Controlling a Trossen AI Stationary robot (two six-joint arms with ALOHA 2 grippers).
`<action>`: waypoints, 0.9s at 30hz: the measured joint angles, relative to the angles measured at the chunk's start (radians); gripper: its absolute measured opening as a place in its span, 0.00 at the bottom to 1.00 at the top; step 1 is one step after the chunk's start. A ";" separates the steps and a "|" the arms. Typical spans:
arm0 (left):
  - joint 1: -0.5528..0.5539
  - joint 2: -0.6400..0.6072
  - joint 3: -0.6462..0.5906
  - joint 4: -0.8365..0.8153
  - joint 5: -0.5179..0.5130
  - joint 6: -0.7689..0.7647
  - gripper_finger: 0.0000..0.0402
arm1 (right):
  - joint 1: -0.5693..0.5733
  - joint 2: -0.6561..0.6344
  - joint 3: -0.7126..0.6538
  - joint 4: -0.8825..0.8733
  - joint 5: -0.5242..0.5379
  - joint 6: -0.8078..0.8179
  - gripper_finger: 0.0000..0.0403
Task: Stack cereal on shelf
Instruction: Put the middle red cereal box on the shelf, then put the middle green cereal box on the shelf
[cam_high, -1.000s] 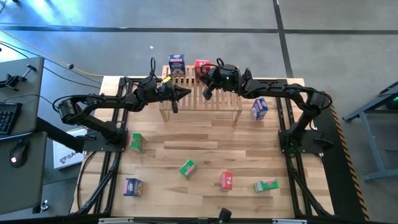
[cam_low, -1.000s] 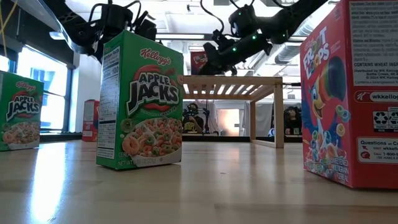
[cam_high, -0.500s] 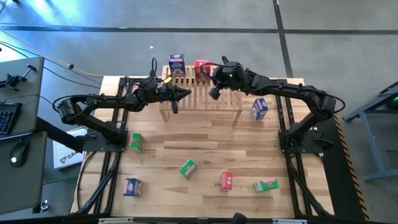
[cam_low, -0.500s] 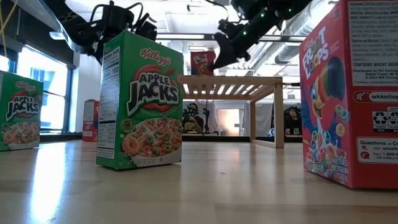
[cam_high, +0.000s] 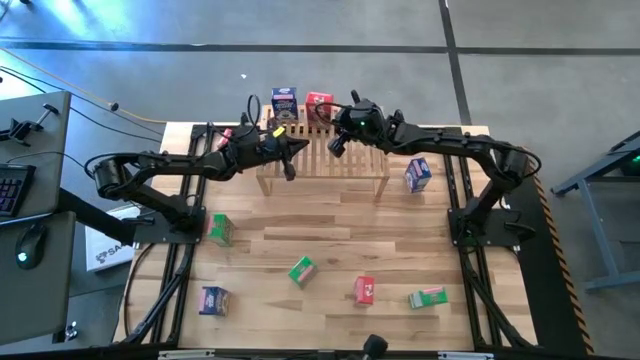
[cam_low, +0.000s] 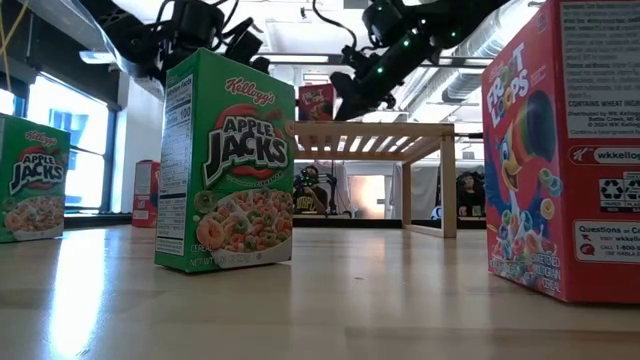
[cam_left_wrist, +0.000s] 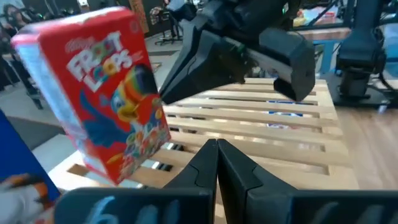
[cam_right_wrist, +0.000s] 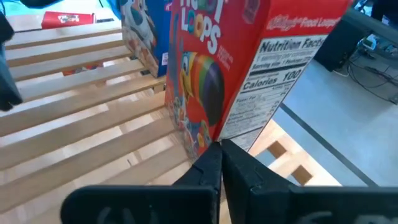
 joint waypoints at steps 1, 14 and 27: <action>-0.003 0.000 0.005 -0.001 -0.011 0.008 0.00 | -0.003 0.004 0.000 0.006 0.000 -0.001 0.00; -0.004 0.000 0.013 -0.017 -0.028 0.015 0.00 | -0.059 0.006 0.000 0.033 -0.036 -0.030 0.00; 0.032 -0.098 -0.067 0.040 0.226 -0.090 0.00 | 0.059 -0.340 0.000 -0.647 -0.010 0.115 0.00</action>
